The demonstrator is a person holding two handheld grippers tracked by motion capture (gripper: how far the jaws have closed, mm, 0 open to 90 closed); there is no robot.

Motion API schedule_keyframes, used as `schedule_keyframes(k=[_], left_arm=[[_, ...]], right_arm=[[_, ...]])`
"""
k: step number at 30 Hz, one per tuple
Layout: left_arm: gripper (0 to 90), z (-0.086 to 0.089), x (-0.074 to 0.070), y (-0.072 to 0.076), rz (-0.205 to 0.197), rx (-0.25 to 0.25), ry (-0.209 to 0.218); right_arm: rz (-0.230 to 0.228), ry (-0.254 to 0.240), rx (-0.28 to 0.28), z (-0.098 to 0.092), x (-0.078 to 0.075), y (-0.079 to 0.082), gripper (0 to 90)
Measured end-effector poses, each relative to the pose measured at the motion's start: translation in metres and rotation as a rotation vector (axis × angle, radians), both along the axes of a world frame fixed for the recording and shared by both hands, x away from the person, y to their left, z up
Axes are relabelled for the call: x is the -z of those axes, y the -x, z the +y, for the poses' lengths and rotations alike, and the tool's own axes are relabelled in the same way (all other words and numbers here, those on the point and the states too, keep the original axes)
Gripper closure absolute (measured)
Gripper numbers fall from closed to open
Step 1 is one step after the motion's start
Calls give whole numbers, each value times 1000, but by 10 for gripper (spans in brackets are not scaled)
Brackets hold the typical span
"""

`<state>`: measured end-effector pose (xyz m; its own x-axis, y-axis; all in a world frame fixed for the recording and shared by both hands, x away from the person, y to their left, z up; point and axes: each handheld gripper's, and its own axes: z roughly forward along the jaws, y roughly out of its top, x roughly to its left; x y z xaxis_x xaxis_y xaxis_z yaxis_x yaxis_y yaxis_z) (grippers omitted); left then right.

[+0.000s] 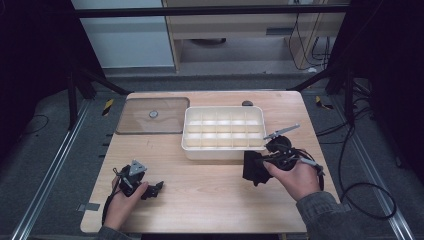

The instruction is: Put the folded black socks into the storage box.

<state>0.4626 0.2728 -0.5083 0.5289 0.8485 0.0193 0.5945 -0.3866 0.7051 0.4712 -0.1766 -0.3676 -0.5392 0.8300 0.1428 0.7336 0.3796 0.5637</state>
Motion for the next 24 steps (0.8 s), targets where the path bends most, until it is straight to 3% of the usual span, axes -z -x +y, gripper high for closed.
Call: schedule_keyframes(k=[4, 13, 24], left_arm=[[0, 0, 0, 0, -2, 0, 0], [0, 0, 0, 0, -3, 1, 0], [0, 0, 1, 1, -7, 0, 1]], right_arm=[[10, -3, 4, -8, -12, -6, 746], [-24, 111, 1, -16, -32, -25, 745], [-27, 154, -14, -18, -45, -36, 743]])
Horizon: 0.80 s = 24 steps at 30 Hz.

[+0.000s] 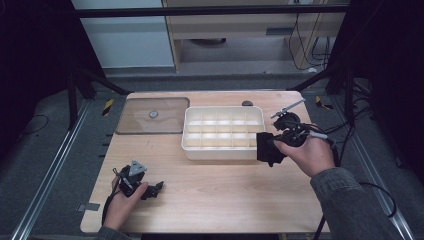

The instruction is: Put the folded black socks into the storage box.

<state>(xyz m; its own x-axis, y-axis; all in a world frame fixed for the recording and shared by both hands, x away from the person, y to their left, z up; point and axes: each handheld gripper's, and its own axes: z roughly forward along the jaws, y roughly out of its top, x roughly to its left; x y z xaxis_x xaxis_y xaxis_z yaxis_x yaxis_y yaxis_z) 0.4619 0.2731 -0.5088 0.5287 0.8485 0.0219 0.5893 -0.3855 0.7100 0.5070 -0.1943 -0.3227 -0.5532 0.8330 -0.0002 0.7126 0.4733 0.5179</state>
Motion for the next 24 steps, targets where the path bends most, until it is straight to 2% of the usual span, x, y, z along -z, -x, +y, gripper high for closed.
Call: schedule_keyframes(k=[10, 20, 24], left_arm=[[0, 0, 0, 0, -1, 0, 2], [0, 1, 0, -3, 2, 25, 3], [0, 4, 0, -6, 3, 38, 4]], right_arm=[[-3, 15, 9, -3, -4, -6, 741], [-24, 72, 28, -5, -11, -26, 740], [-33, 74, 38, -4, -13, -35, 740]])
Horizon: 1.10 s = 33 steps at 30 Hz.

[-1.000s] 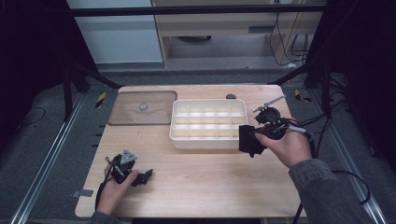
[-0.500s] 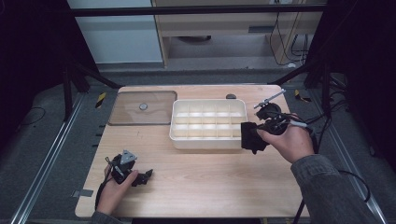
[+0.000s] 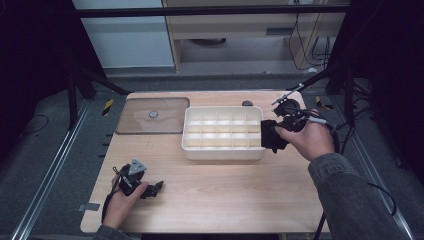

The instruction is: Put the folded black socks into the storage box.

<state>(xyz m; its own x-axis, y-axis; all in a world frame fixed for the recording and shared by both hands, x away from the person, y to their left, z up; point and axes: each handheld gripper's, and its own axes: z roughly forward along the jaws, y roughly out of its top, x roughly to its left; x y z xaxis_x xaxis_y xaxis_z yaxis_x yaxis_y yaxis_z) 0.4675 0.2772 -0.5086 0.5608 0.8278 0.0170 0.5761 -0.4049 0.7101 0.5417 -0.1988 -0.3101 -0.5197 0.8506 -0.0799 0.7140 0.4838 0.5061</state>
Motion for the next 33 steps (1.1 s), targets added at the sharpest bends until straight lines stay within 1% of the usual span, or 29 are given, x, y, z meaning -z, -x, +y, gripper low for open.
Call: schedule_keyframes(k=[7, 14, 16, 22, 25, 30, 33], left_arm=[[0, 3, 0, -1, 0, 13, 1], [0, 3, 0, 0, 0, 9, 0], [0, 2, 0, 0, -1, 6, -1], [0, 2, 0, 2, -1, 0, 1], [0, 2, 0, 2, -1, -1, 0], [0, 2, 0, 2, -1, -2, 0], [0, 2, 0, 2, -1, -2, 0]], right_arm=[[-24, -5, 8, 4, -5, -13, 740], [-50, -11, 27, 11, -10, -28, 738], [-58, -4, 27, 13, -10, -30, 738], [-59, 24, 23, 21, -6, -38, 738], [-66, 25, 23, 22, -4, -41, 738], [-65, 52, 26, 25, 1, -46, 737], [-62, 50, 27, 28, 3, -48, 737]])
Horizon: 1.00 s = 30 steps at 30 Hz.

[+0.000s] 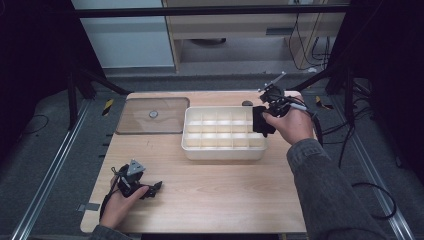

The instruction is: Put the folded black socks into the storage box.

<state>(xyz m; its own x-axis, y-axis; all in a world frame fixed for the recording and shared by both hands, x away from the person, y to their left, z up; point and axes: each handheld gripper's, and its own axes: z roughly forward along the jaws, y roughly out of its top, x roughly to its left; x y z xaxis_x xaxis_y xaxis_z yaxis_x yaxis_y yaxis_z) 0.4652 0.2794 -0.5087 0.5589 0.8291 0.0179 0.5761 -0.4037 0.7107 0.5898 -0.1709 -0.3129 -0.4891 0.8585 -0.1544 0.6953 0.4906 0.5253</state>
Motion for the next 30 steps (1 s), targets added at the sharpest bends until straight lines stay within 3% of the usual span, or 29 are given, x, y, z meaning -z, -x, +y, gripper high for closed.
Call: schedule_keyframes(k=[5, 15, 30], left_arm=[[0, 0, 0, 0, 0, -1, 0], [0, 0, 0, 1, 0, -2, -2], [0, 0, 0, 1, 1, -1, -2]], right_arm=[[-7, 17, -1, 4, 4, -4, 736], [-1, -1, -1, 3, 19, -9, 736], [32, 4, -11, 7, 39, -8, 734]])
